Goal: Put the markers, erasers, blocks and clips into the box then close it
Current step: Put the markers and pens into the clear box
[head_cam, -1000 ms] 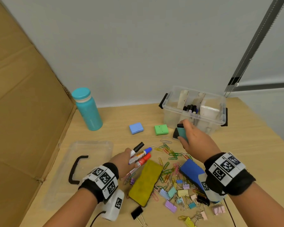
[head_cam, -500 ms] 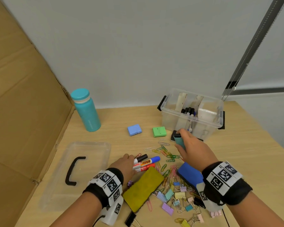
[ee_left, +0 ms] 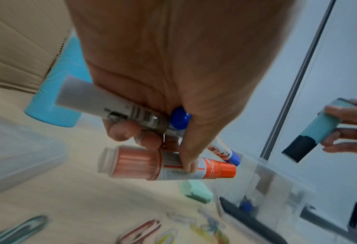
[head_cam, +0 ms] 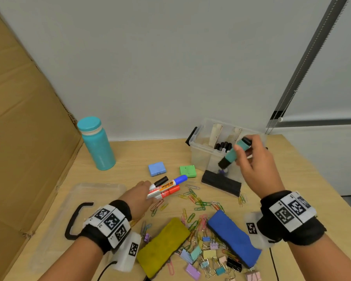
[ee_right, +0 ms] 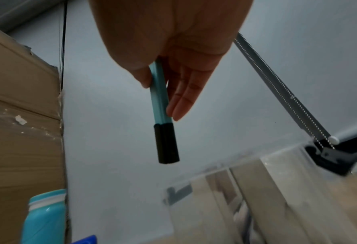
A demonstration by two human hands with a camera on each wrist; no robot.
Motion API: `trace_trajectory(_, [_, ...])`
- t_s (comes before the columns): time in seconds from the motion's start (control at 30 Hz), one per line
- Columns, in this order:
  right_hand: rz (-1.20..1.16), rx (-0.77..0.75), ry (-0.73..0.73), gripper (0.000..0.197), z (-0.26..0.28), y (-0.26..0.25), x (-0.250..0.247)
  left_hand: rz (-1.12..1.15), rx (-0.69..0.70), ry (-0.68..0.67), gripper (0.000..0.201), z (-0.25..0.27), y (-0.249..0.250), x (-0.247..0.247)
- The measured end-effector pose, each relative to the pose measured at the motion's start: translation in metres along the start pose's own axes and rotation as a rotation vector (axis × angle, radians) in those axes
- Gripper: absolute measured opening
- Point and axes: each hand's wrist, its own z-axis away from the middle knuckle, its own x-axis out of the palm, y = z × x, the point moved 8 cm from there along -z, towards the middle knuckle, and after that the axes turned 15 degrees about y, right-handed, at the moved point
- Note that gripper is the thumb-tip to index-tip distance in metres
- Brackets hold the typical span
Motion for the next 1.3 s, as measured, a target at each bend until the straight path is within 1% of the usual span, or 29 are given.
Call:
trace_trajectory(0.1, [-0.023,-0.017,0.116,0.021,-0.027,0.003,-0.01,0.092,0.0,0.055,0.032,-0.007,0.009,-0.012])
trace_trajectory(0.13, [0.001,-0.019,0.123,0.022,-0.034,0.006,-0.008,0.127,-0.001,0.064,0.033,-0.009,0.012,-0.014])
trace_trajectory(0.17, [0.048,-0.009,0.1,0.023,-0.041,0.011,-0.001,0.155,0.0,0.072,0.032,-0.011,0.015,-0.016])
trace_trajectory(0.27, [0.257,0.06,-0.098,0.027,-0.052,0.036,0.037,0.183,0.004,0.08,0.031,-0.016,0.021,-0.017])
trace_trajectory(0.33, [0.403,0.056,-0.213,0.023,-0.056,0.053,0.063,0.19,-0.004,0.08,0.031,-0.019,0.024,-0.014])
trace_trajectory(0.4, [0.517,0.055,-0.282,0.017,-0.063,0.065,0.081,0.199,-0.007,0.08,0.029,-0.02,0.027,-0.012])
trace_trajectory(0.53, [0.593,0.095,-0.35,0.016,-0.078,0.078,0.102,0.223,-0.015,0.083,0.029,-0.021,0.031,-0.01])
trace_trajectory(0.57, [0.6,0.098,-0.4,0.018,-0.077,0.079,0.109,0.226,-0.017,0.09,0.028,-0.021,0.032,-0.01])
trace_trajectory(0.63, [0.615,0.057,-0.555,0.024,-0.064,0.078,0.12,0.239,-0.016,0.104,0.028,-0.022,0.032,-0.011])
trace_trajectory(0.67, [0.603,0.026,-0.582,0.025,-0.059,0.076,0.12,0.25,-0.014,0.109,0.028,-0.022,0.031,-0.013])
trace_trajectory(0.7, [0.567,-0.001,-0.57,0.025,-0.056,0.073,0.116,0.268,-0.015,0.115,0.028,-0.022,0.03,-0.014])
trace_trajectory(0.77, [0.428,0.014,-0.456,0.024,-0.051,0.067,0.095,0.331,-0.017,0.112,0.026,-0.022,0.028,-0.014])
trace_trajectory(0.8, [0.352,0.009,-0.368,0.026,-0.048,0.062,0.084,0.373,-0.019,0.107,0.025,-0.022,0.029,-0.014])
trace_trajectory(0.87, [0.224,-0.049,-0.223,0.029,-0.036,0.045,0.064,0.455,-0.022,0.092,0.02,-0.022,0.036,-0.013])
trace_trajectory(0.9, [0.162,-0.076,-0.185,0.028,-0.027,0.035,0.057,0.489,-0.019,0.083,0.018,-0.022,0.042,-0.013])
trace_trajectory(0.93, [0.111,-0.094,-0.187,0.026,-0.017,0.025,0.055,0.518,-0.008,0.074,0.018,-0.023,0.049,-0.014])
trace_trajectory(0.97, [0.081,-0.1,-0.243,0.026,-0.004,0.019,0.058,0.546,0.005,0.064,0.016,-0.024,0.058,-0.013])
trace_trajectory(1.07, [0.016,-0.079,-0.526,0.035,0.03,0.005,0.081,0.639,0.029,0.053,0.009,-0.027,0.085,-0.013])
trace_trajectory(1.1, [-0.042,-0.057,-0.582,0.037,0.038,0.003,0.087,0.66,0.031,0.054,0.007,-0.028,0.093,-0.013])
trace_trajectory(1.13, [-0.13,-0.009,-0.608,0.037,0.043,0.001,0.09,0.677,0.029,0.056,0.006,-0.029,0.099,-0.012])
trace_trajectory(1.17, [-0.238,0.071,-0.613,0.032,0.046,0.001,0.091,0.686,0.029,0.059,0.006,-0.03,0.104,-0.011])
trace_trajectory(1.23, [-0.408,0.211,-0.595,0.024,0.047,0.002,0.088,0.649,0.045,0.073,0.014,-0.03,0.111,-0.011])
trace_trajectory(1.3, [-0.463,0.247,-0.582,0.023,0.045,0.0,0.083,0.628,0.081,0.089,0.021,-0.029,0.119,-0.012])
